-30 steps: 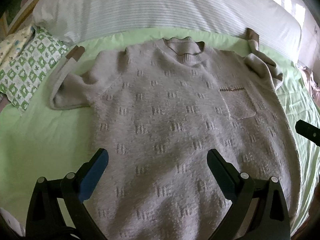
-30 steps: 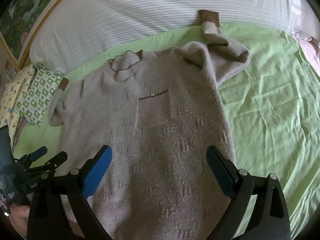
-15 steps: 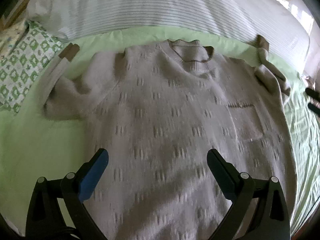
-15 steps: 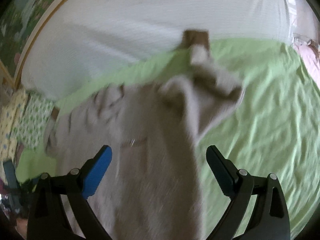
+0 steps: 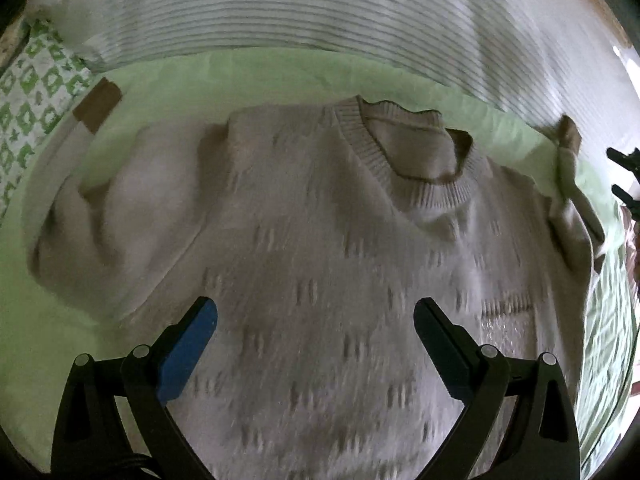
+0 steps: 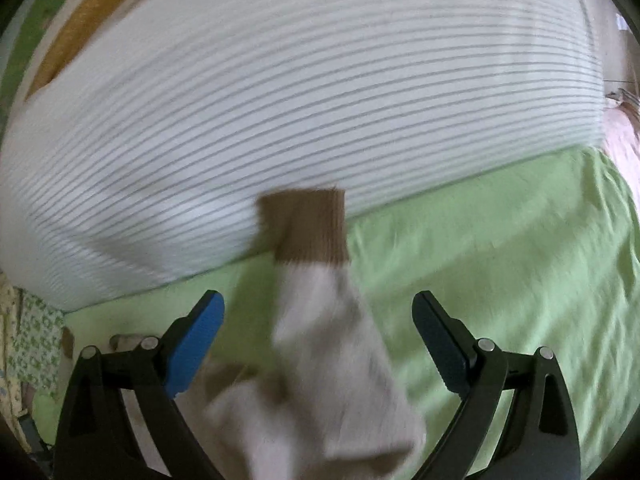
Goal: Fold small clothes
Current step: 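Grasp the brown sleeve cuff with the right gripper and lift it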
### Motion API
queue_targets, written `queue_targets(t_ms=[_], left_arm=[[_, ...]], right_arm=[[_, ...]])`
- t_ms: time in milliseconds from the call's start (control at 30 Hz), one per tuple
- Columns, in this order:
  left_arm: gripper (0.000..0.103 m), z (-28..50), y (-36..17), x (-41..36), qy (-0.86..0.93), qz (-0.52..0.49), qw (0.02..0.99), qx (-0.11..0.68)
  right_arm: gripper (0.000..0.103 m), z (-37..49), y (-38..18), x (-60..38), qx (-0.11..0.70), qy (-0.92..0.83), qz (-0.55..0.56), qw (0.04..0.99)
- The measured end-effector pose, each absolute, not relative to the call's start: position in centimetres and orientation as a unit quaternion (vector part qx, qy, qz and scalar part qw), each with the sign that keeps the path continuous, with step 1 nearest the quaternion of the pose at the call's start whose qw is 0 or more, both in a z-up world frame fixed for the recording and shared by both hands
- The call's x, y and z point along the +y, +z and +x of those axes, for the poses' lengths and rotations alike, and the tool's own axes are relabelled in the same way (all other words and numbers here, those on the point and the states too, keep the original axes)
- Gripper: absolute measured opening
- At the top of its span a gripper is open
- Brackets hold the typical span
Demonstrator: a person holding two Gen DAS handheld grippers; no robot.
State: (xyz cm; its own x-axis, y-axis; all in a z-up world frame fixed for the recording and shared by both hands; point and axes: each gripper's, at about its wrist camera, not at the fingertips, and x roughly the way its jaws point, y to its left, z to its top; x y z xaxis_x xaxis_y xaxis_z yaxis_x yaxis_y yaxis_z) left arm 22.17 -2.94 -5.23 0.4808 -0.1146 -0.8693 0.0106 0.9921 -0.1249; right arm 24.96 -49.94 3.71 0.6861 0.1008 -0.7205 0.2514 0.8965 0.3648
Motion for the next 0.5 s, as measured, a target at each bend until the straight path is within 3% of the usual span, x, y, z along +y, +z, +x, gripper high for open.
queue_targets(t_ms=[233,300,333,367,500], left_arm=[[0.099,24.3,-7.7,-3.6,-0.032,-0.043,0.847,0.528],[0.099,24.8,-8.2,-3.7,-0.030,-0.039,0.846,0.531],[0.099,25.0,-8.5,-3.8,-0.029,-0.036,0.846,0.531],[0.099,25.2,-8.7,-3.7,-0.028,-0.035,0.846,0.532],[0.099,25.8,-10.1,-3.6,-0.029,-0.034,0.840,0.541]], right_arm=[[0.094,31.3,0.2,-50.4,0.412,-0.004,0.207,0.887],[0.064,32.8,-1.0,-50.2,0.424,0.009,0.201,0.883],[0.033,33.3,-1.6,-50.1,0.435,0.019,0.205,0.877],[0.016,33.2,-1.8,-50.2,0.440,0.018,0.212,0.872],[0.014,29.7,0.8,-51.0,0.399,-0.006,0.210,0.893]])
